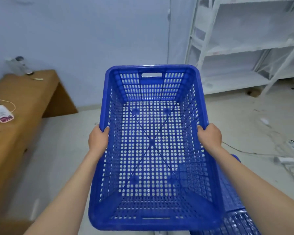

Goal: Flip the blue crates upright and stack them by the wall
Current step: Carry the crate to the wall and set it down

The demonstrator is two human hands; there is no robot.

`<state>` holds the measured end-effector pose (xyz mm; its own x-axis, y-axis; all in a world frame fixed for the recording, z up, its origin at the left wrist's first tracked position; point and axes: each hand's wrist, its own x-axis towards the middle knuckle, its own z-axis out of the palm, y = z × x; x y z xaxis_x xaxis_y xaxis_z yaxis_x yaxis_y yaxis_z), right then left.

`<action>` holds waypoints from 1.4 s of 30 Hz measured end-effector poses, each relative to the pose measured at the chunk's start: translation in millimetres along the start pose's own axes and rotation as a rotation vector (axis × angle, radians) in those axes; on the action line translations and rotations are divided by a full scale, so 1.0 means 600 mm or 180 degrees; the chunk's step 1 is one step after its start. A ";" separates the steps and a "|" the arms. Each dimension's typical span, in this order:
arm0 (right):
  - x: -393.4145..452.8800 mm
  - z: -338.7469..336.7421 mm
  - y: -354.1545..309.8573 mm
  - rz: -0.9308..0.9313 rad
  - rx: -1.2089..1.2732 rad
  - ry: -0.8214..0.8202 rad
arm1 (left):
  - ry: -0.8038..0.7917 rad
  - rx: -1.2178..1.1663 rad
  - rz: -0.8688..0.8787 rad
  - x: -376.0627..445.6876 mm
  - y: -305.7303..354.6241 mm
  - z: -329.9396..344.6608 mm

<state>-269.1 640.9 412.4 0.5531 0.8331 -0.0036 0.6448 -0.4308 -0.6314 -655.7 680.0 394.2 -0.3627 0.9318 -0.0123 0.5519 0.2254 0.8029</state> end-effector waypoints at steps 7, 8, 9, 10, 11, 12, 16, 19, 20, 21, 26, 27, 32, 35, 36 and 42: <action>0.218 0.099 -0.146 -0.0302 0.0027 -0.0255 | 0.0389 0.0145 -0.0209 0.194 0.036 0.028; 0.245 0.113 -0.166 -0.0344 0.0034 -0.0273 | 0.0438 0.0126 -0.0235 0.221 0.037 0.032; 0.273 0.130 -0.186 -0.0377 0.0056 -0.0282 | 0.0474 0.0102 -0.0283 0.249 0.040 0.035; 0.303 0.146 -0.206 -0.0399 0.0075 -0.0290 | 0.0502 0.0084 -0.0329 0.280 0.041 0.041; 0.333 0.165 -0.225 -0.0409 0.0078 -0.0300 | 0.0509 0.0062 -0.0381 0.311 0.043 0.047; 0.361 0.183 -0.245 -0.0429 0.0061 -0.0311 | 0.0527 0.0048 -0.0410 0.344 0.042 0.054; 0.484 0.266 -0.329 -0.0501 0.0028 -0.0330 | 0.0619 0.0008 -0.0472 0.491 0.046 0.090; 0.576 0.332 -0.393 -0.0532 0.0020 -0.0322 | 0.0691 -0.0001 -0.0442 0.617 0.046 0.123; 0.604 0.350 -0.416 -0.0516 0.0028 -0.0305 | 0.0672 0.0015 -0.0468 0.660 0.046 0.132; 0.630 0.367 -0.437 -0.0496 0.0031 -0.0291 | 0.0645 0.0020 -0.0507 0.697 0.050 0.140; 0.770 0.447 -0.529 -0.0486 -0.0005 -0.0273 | 0.0596 -0.0039 -0.0519 0.875 0.081 0.178; 0.795 0.462 -0.543 -0.0485 0.0002 -0.0281 | 0.0605 -0.0011 -0.0517 0.906 0.090 0.186; 0.946 0.549 -0.604 -0.0482 -0.0024 -0.0337 | 0.0588 -0.0007 -0.0623 1.059 0.112 0.243; 1.044 0.609 -0.641 -0.0628 -0.0092 -0.0430 | 0.0650 0.0049 -0.0763 1.150 0.119 0.289; 1.079 0.628 -0.653 -0.0682 -0.0079 -0.0467 | 0.0678 0.0025 -0.0791 1.177 0.125 0.306; 1.284 0.747 -0.717 -0.0842 -0.0176 -0.0796 | 0.0715 -0.0127 -0.1171 1.333 0.131 0.412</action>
<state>-356.8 1623.3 333.7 0.2219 0.9743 -0.0396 0.7796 -0.2017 -0.5929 -717.0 1513.1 300.1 -0.6867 0.7054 -0.1757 0.3273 0.5158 0.7917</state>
